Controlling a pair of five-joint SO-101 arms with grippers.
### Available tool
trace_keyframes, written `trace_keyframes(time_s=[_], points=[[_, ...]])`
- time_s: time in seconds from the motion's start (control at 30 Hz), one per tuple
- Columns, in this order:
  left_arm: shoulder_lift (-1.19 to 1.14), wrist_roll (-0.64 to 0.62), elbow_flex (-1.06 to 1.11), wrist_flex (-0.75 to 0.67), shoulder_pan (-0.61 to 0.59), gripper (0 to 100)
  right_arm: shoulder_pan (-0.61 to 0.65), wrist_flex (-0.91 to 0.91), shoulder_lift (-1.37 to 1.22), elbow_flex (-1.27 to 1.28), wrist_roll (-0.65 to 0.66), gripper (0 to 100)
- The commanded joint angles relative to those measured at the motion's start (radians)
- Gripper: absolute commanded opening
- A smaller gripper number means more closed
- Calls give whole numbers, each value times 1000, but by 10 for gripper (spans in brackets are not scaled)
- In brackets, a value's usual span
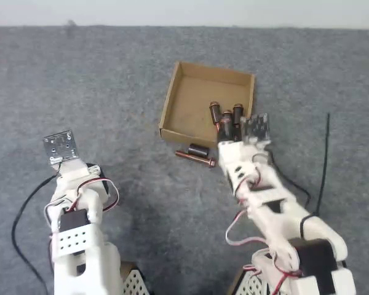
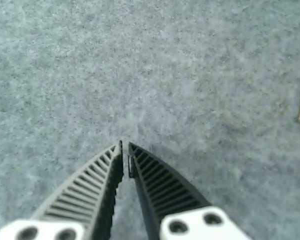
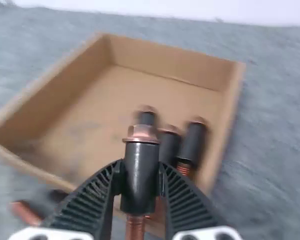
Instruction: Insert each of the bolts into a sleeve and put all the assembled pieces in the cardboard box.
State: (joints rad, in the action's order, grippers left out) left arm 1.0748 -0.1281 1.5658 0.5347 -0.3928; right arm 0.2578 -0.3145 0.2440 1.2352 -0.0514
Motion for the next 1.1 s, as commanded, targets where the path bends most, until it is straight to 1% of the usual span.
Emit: trace_keyframes(time_s=[0.0, 0.2, 0.47, 0.63, 0.9, 1.07], points=[[23, 9, -51, -2, 5, 13, -50, 196, 58, -163, 14, 6], [23, 9, -51, -2, 6, 13, -58, 420, 58, -342, 15, 6], [23, 9, -51, -2, 6, 13, -16, 595, 56, -534, 15, 6], [23, 9, -51, -2, 6, 13, 31, 667, 16, -626, 17, 6], [23, 9, -51, -2, 6, 13, 38, 742, -257, -838, 15, 9], [23, 9, -51, -2, 6, 13, 31, 750, -375, -919, 12, 11]])
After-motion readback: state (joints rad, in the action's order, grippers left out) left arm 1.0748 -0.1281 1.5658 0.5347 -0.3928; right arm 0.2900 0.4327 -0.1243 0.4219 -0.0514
